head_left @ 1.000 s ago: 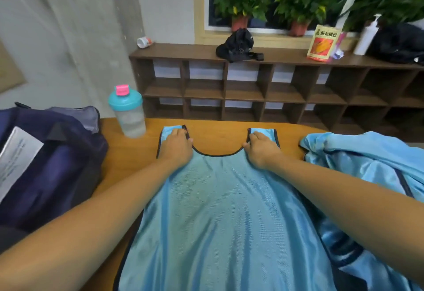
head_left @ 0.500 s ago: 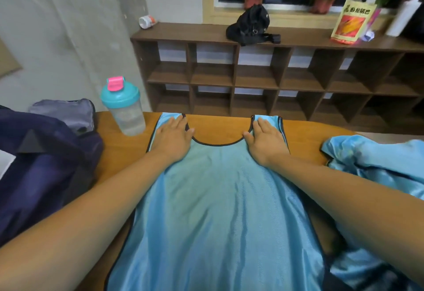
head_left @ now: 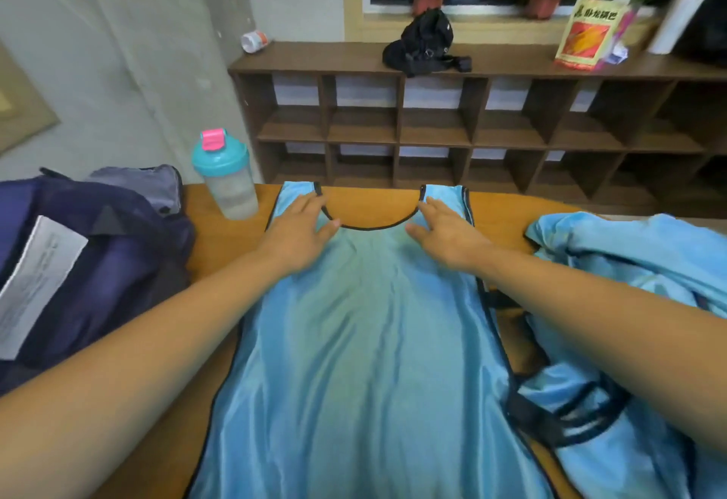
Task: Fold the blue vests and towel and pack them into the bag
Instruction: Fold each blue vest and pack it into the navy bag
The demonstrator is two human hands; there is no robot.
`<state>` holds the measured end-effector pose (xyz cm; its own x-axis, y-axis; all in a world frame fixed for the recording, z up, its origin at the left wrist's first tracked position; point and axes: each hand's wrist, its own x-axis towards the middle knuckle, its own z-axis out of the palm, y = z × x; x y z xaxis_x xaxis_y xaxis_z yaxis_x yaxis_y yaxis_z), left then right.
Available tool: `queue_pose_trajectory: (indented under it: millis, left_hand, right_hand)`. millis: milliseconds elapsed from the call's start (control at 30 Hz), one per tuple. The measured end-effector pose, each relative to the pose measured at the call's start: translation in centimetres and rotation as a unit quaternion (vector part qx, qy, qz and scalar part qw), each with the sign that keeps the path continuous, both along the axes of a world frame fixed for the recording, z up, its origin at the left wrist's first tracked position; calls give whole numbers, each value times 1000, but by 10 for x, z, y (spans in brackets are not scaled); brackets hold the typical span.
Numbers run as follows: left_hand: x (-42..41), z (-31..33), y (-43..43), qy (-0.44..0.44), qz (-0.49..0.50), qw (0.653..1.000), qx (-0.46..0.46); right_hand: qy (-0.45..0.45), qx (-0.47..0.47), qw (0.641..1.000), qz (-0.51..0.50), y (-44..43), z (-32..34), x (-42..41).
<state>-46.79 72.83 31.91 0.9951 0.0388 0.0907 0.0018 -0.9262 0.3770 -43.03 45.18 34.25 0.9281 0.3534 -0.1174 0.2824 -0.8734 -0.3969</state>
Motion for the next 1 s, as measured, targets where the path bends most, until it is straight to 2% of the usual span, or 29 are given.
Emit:
queue_pose_trajectory:
  millis: [133, 300, 433, 567, 767, 900, 1000]
  left_hand:
    - [-60, 0, -3, -6, -22, 1000, 8]
    - [-132, -3, -5, -7, -45, 999, 19]
    - [-174, -22, -1, 5, -55, 998, 40]
    - [-196, -38, 4, 34, -46, 995, 82]
    - [-194, -37, 14, 8, -40, 995, 91]
    - [-213, -27, 5, -37, -92, 988, 117]
    - [-242, -15, -3, -59, -155, 983, 73]
  right_hand:
    - [-2, 4, 999, 35, -3, -8, -67]
    - [-47, -1, 994, 98, -28, -25, -152]
    - [-104, -43, 985, 131, -51, -52, -202]
    - [-117, -65, 984, 119, -54, -68, -218]
    - [-125, -75, 984, 104, -45, -62, -205]
    - [-195, -68, 971, 119, -48, -56, -218]
    - [-225, -5, 961, 160, -57, -47, -243]
